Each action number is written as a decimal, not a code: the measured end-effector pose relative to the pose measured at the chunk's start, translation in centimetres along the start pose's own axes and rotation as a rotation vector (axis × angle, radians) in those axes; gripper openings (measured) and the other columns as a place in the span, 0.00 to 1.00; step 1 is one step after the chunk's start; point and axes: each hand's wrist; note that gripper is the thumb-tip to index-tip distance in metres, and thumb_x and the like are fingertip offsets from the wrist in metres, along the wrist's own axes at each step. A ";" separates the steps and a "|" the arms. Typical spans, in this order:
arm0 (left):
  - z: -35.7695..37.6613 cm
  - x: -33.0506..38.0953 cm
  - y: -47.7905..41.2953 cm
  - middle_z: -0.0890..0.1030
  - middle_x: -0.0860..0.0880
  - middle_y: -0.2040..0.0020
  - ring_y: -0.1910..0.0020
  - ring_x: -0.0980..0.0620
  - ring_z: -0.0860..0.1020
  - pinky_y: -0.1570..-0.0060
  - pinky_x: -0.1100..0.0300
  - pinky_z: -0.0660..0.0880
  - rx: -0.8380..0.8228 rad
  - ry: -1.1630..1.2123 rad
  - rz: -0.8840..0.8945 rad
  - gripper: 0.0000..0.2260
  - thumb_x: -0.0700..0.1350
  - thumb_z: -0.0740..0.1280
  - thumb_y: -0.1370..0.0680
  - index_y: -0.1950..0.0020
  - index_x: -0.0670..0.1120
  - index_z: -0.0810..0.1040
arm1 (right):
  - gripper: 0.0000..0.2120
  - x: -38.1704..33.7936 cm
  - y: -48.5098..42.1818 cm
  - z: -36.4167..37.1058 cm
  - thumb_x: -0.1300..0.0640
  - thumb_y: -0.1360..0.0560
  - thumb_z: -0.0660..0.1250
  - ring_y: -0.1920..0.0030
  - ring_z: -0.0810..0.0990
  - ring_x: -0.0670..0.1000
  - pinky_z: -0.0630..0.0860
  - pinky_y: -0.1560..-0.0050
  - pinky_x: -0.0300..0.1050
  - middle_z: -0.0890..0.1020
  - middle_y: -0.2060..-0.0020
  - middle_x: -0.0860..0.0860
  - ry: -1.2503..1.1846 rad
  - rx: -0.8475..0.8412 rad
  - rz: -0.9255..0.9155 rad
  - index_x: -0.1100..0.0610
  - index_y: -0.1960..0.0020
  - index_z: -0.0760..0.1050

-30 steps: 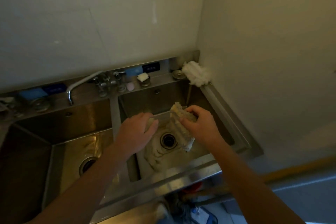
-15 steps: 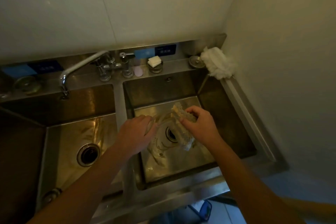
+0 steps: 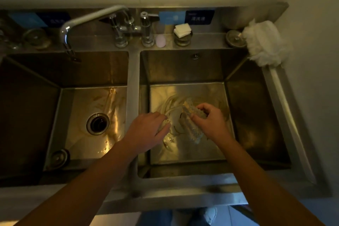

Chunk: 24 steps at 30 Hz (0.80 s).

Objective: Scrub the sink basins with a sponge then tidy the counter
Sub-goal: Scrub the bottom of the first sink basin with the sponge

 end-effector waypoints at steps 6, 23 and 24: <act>1.0 1.6 1.5 0.81 0.51 0.43 0.46 0.52 0.79 0.45 0.51 0.75 0.012 -0.011 -0.047 0.24 0.62 0.51 0.19 0.35 0.49 0.77 | 0.09 0.7 1.8 -1.5 0.60 0.28 0.75 0.59 0.77 0.40 0.70 0.59 0.27 0.79 0.61 0.41 -0.046 -0.009 -0.032 0.52 0.52 0.78; 2.8 0.8 0.5 0.80 0.53 0.42 0.46 0.54 0.78 0.48 0.56 0.74 0.047 -0.046 -0.090 0.22 0.61 0.52 0.18 0.35 0.51 0.76 | 0.09 3.9 0.4 -1.2 0.58 0.28 0.76 0.52 0.81 0.49 0.76 0.52 0.43 0.82 0.55 0.49 -0.059 -0.007 -0.023 0.54 0.49 0.80; 2.9 0.7 0.4 0.80 0.53 0.42 0.46 0.54 0.78 0.48 0.56 0.74 0.050 -0.064 -0.075 0.21 0.60 0.53 0.17 0.35 0.51 0.76 | 0.10 4.1 0.1 -0.8 0.58 0.29 0.76 0.52 0.81 0.49 0.77 0.51 0.43 0.82 0.55 0.49 -0.063 -0.009 -0.019 0.54 0.49 0.80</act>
Point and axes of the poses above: each hand's wrist, its own y-axis away from the middle knuckle, its own z-axis out of the palm, x = y × z
